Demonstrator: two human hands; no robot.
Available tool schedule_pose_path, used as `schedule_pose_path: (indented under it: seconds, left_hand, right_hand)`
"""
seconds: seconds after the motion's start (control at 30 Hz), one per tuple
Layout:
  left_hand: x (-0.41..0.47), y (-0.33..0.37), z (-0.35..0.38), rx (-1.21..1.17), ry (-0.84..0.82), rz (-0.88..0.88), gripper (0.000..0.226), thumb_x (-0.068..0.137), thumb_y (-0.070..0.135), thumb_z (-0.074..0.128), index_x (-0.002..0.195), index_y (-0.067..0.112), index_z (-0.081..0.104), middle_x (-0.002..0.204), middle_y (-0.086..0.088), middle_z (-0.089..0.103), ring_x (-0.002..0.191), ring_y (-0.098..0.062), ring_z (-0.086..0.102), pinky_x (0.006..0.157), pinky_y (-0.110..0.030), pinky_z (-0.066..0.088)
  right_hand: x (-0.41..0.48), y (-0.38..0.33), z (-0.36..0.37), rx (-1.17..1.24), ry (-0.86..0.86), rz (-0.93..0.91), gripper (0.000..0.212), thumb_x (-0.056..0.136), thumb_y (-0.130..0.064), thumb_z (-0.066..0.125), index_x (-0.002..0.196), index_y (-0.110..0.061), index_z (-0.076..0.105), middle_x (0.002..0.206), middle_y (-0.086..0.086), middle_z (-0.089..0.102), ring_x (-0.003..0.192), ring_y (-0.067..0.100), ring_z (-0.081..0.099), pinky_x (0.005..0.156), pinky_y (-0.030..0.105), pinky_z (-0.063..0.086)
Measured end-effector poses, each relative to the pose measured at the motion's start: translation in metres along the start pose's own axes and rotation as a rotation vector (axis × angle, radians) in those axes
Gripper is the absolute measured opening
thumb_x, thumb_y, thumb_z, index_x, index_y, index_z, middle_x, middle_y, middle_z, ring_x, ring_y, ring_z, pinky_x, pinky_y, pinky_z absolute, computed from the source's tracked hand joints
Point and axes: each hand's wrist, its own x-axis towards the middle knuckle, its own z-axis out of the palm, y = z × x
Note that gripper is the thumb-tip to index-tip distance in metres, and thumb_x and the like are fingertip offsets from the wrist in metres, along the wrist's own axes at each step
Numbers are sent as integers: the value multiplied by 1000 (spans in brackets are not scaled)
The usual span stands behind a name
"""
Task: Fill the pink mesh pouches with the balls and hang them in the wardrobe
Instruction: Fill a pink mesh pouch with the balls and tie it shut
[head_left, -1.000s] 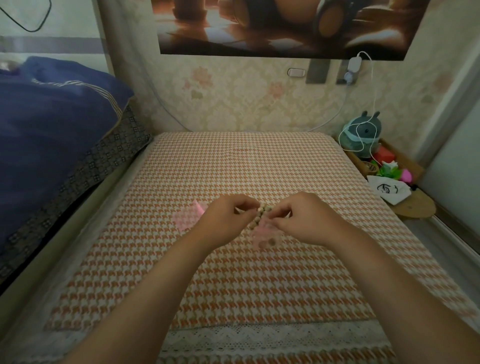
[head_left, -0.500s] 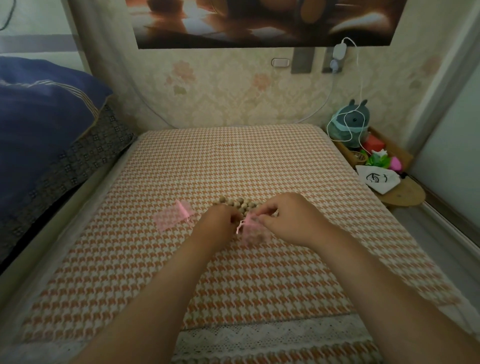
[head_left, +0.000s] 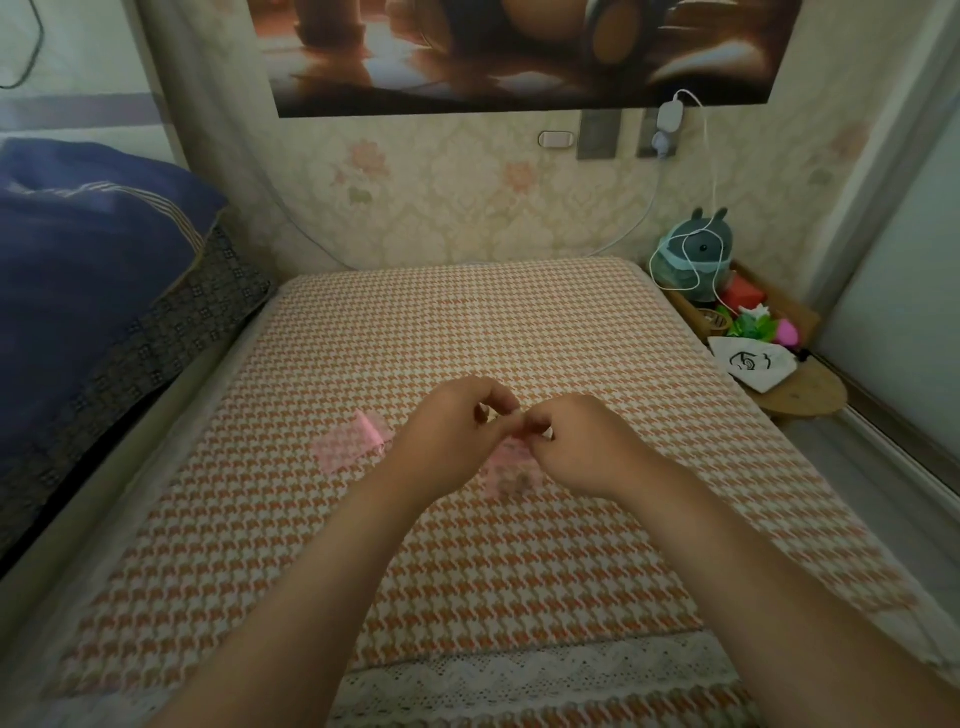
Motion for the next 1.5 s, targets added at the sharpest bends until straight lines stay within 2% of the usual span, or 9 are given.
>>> schedule_pose_path:
  seconds: [0.1,0.27,0.37,0.5,0.77,1.0,1.1,1.3,1.5]
  left_hand:
    - [-2,-4,4,42,-41,-13,5,87,37,71,89,33,69,91,16,61,81,-4,58,70,-23,49]
    - [-2,-4,6,133,-86,-90,14,86,43,69,94,31,71,89,18,62,73,0,54,66,-25,44]
    - [-2,0,3,166,-105,-135,15,88,41,64,93,32,75,84,11,72,68,-8,64,65,-33,56]
    - [-2,3,-4,186,-52,-178,29,91,37,64,75,17,76,64,-4,70,54,-18,61,56,-36,54]
    - [-16,-15,-37,98,10,-264,10,85,22,71,76,23,76,73,11,71,65,1,61,54,-14,43]
    - [-27,-36,-55,54,-52,-274,8,85,19,71,88,27,72,86,19,64,70,-1,63,47,-7,42]
    - [-29,-40,-54,68,-78,-245,14,86,20,69,98,26,72,96,17,64,77,0,61,55,-8,43]
    - [-26,-41,-53,102,-111,-200,26,89,14,64,112,20,73,116,7,68,92,-4,60,77,-15,46]
    - [-24,-42,-51,73,-116,-220,30,88,14,64,117,19,71,122,4,67,94,-7,62,71,-13,46]
  right_hand:
    - [1,0,0,-22,9,19,23,98,-25,53,98,-29,76,76,-5,70,61,15,61,55,32,48]
    - [-1,-2,2,8,10,16,26,97,-25,55,108,-31,77,96,-5,77,82,17,71,76,46,61]
    - [0,1,4,3,10,8,26,97,-24,56,112,-31,76,99,-6,77,83,16,71,78,46,61]
    - [3,1,7,93,22,-21,25,97,-26,58,112,-35,76,98,-13,76,82,11,72,78,42,62]
    - [17,-10,19,320,153,26,21,103,-21,53,98,-29,72,91,-13,72,63,1,65,60,27,54]
    - [33,-13,45,-117,25,22,25,97,-17,59,112,-30,75,116,-10,72,102,14,66,84,33,56]
    - [38,-17,53,-350,2,12,27,94,-15,60,111,-30,75,114,-7,71,100,19,66,74,31,49]
    - [43,-17,61,-457,25,29,23,93,-18,61,104,-29,78,107,-5,72,94,22,68,78,37,58]
    - [42,-12,59,-382,-24,49,15,95,-26,64,102,-29,77,101,-8,72,87,16,67,72,32,56]
